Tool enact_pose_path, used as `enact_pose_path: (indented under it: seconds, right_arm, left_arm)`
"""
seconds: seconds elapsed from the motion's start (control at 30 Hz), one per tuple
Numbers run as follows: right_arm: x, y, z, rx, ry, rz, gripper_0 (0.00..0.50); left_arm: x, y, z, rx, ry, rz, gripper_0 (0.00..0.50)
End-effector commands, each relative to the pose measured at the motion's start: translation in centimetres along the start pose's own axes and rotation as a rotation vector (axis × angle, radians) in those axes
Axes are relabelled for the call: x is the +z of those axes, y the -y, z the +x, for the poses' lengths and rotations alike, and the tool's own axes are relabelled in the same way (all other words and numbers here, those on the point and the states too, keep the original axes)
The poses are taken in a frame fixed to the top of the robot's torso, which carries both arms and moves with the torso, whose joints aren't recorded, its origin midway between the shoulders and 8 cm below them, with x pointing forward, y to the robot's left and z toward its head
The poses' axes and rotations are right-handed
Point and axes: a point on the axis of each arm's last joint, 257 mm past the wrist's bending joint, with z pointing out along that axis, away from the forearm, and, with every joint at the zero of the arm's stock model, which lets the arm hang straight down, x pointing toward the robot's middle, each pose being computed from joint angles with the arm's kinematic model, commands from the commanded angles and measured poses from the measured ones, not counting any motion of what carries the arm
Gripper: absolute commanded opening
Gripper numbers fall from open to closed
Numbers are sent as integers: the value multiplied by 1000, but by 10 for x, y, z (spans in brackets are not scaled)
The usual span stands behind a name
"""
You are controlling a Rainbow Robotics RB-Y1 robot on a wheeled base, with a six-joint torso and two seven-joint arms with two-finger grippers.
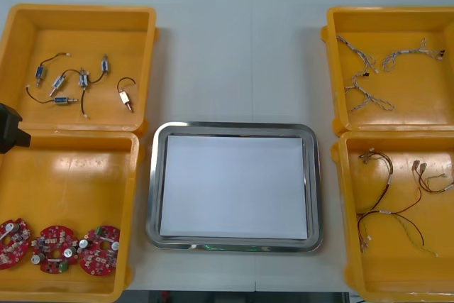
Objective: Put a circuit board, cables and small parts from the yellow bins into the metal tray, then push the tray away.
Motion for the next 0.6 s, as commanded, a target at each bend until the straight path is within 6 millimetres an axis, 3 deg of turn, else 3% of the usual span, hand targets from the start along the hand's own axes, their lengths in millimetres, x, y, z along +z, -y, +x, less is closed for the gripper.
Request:
enact_pose_path:
  seconds: [0.03,0.6]
  right_arm:
    - [-15,16,-4,-4,25,46,500]
    - [-15,16,-4,-4,25,46,500]
  left_arm:
    - [-14,-17,-6,11,33,-56,500]
    - [-14,-17,-6,11,33,-56,500]
